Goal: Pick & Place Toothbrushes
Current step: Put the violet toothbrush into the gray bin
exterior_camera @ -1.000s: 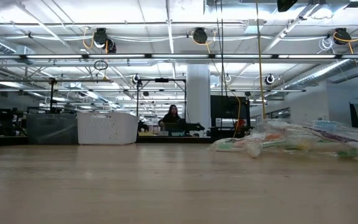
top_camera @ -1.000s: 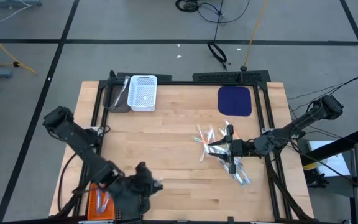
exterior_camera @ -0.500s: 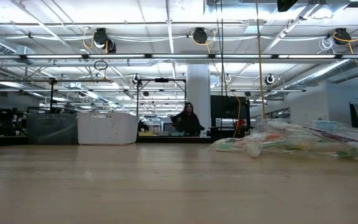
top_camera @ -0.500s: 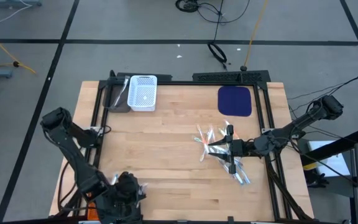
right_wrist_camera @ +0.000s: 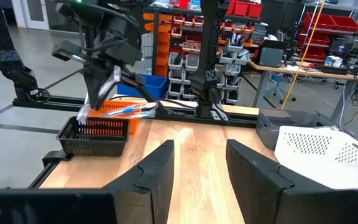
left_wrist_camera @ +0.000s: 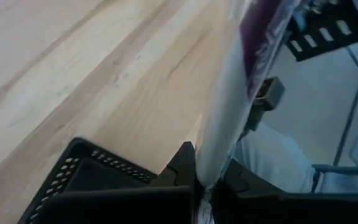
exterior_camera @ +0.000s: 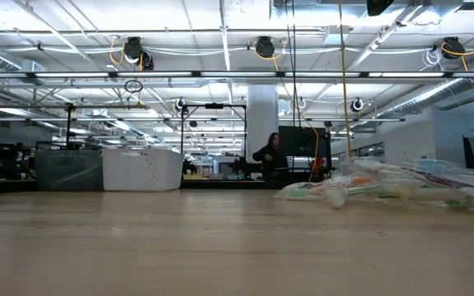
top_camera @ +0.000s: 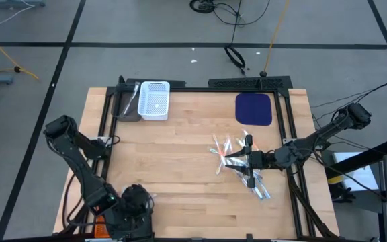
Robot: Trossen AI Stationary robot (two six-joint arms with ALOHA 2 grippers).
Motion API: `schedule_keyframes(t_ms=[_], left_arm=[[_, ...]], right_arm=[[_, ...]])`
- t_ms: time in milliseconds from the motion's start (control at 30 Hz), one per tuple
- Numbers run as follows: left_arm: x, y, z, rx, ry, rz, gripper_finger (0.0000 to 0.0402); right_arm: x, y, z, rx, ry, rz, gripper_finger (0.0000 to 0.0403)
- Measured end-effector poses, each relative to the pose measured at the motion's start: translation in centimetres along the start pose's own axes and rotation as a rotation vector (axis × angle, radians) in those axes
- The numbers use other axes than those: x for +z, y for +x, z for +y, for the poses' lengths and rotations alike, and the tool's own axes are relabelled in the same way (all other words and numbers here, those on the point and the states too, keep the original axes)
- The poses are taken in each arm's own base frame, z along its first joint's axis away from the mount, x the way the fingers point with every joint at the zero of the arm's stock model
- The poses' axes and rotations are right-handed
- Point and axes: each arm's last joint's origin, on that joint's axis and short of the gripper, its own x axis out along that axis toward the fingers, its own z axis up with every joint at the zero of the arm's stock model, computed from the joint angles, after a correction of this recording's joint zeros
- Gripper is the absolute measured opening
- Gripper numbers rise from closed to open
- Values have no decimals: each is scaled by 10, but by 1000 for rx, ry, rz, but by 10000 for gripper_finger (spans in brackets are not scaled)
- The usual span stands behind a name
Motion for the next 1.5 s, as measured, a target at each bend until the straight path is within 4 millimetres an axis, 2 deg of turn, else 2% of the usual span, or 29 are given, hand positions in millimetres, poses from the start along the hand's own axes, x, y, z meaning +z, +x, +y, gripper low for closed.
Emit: schedule_keyframes(t_ms=[400, 500, 633, 900, 1167, 1367, 1500], left_arm=[[-19, 9, 9, 118, -139, 65, 12], [-23, 15, 10, 145, -160, 115, 20], [-29, 22, 12, 191, -162, 193, 7], [-26, 24, 16, 240, -159, 181, 37], [-26, 23, 22, 300, -179, 166, 8], [-26, 23, 20, 283, -181, 170, 41], [-26, 24, 19, 274, -183, 171, 37]], right_arm=[[0, 0, 0, 0, -1, 0, 137], [0, 0, 0, 0, -1, 0, 136], [0, 0, 0, 0, -1, 0, 137], [0, 0, 0, 1, -3, 0, 137], [0, 0, 0, 0, -4, 0, 137], [0, 0, 0, 0, -4, 0, 136], [0, 0, 0, 0, -4, 0, 135]])
